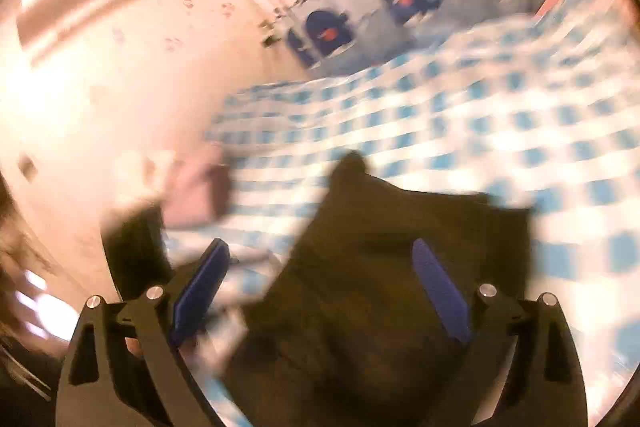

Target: Fold large clothes

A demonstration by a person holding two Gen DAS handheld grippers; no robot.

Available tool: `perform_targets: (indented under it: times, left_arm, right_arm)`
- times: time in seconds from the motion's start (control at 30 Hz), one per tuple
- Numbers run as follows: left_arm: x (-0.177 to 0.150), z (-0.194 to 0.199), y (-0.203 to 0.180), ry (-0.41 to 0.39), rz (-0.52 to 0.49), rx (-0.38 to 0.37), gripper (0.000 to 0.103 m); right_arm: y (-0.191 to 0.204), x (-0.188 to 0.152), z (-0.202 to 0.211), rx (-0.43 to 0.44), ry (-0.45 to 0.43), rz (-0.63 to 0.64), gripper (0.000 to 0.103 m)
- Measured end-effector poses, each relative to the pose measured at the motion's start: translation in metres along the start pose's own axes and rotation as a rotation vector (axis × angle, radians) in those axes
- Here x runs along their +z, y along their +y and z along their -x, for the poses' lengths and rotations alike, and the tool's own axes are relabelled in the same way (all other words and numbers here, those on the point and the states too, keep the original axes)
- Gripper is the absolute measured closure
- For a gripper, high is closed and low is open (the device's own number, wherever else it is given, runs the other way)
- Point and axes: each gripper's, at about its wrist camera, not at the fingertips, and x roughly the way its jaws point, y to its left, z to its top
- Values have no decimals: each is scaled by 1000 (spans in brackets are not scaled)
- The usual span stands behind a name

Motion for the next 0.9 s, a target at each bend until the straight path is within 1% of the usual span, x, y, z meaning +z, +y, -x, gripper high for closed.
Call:
perform_targets:
  times: [0.03, 0.07, 0.1, 0.13, 0.17, 0.2, 0.27, 0.3, 0.4, 0.47, 0.5, 0.53, 0.57, 0.6, 0.63, 0.67, 0.7, 0.73, 0.8, 0.83, 0.87, 0.9]
  left_arm:
    - [-6, -6, -4, 22, -14, 4, 43]
    - [-10, -13, -6, 43, -22, 6, 43]
    - [-16, -23, -6, 70, -21, 0, 43]
    - [-20, -30, -4, 85, -11, -7, 43]
    - [-25, -39, -3, 89, -3, -16, 42]
    - [-28, -46, -1, 85, -2, -36, 42]
    - [-31, -59, 4, 96, 31, -69, 42]
    - [-32, -67, 7, 103, 39, -81, 42]
    - [-37, -78, 4, 131, 11, -60, 41]
    - [-37, -70, 4, 148, 1, -65, 41]
    - [-34, -59, 7, 148, 13, -74, 41]
    - [-32, -48, 13, 140, 38, -82, 41]
    - [-29, -24, 26, 107, 96, -106, 39]
    - [-28, -12, 36, 85, 125, -116, 33]
    - [-27, 9, 53, 55, 175, -114, 29]
    - [-27, 21, 67, 44, 213, -115, 24]
    - [-29, 31, 83, 35, 263, -119, 24]
    - [-33, 42, 102, 25, 316, -105, 24]
    - [-43, 50, 122, 29, 383, -89, 24]
    - [-50, 48, 136, 45, 447, -116, 22]
    - [-55, 43, 144, 62, 487, -130, 16]
    - [-60, 38, 149, 74, 518, -134, 16]
  right_arm:
    - [-6, 7, -20, 12, 33, -23, 14]
    - [-20, 12, -43, -34, 72, -41, 14]
    - [-41, 11, -73, -119, 130, -66, 14]
    - [-56, 9, -90, -139, 168, -95, 14]
    - [-78, 0, -109, -191, 207, -136, 14]
    - [-99, -11, -122, -239, 231, -145, 13]
    - [-126, -29, -127, -210, 221, -199, 13]
    - [-134, -32, -129, -215, 218, -212, 13]
    - [-129, -38, -124, -270, 254, -183, 13]
    - [-123, -29, -115, -289, 275, -182, 13]
    - [-116, -23, -100, -273, 256, -193, 13]
    - [-108, -17, -87, -238, 226, -199, 13]
    - [-101, -17, -65, -188, 178, -205, 12]
    - [-94, -18, -34, -159, 130, -218, 12]
    - [-90, -17, -21, -172, 117, -226, 9]
    - [-88, -22, -5, -195, 114, -240, 7]
    - [-89, -28, 11, -208, 126, -263, 7]
    - [-94, -34, 18, -219, 138, -280, 7]
    - [-107, -52, 30, -280, 162, -323, 7]
    - [-113, -60, 33, -271, 169, -353, 7]
    - [-120, -71, 37, -245, 176, -405, 7]
    - [-127, -79, 38, -227, 186, -462, 7]
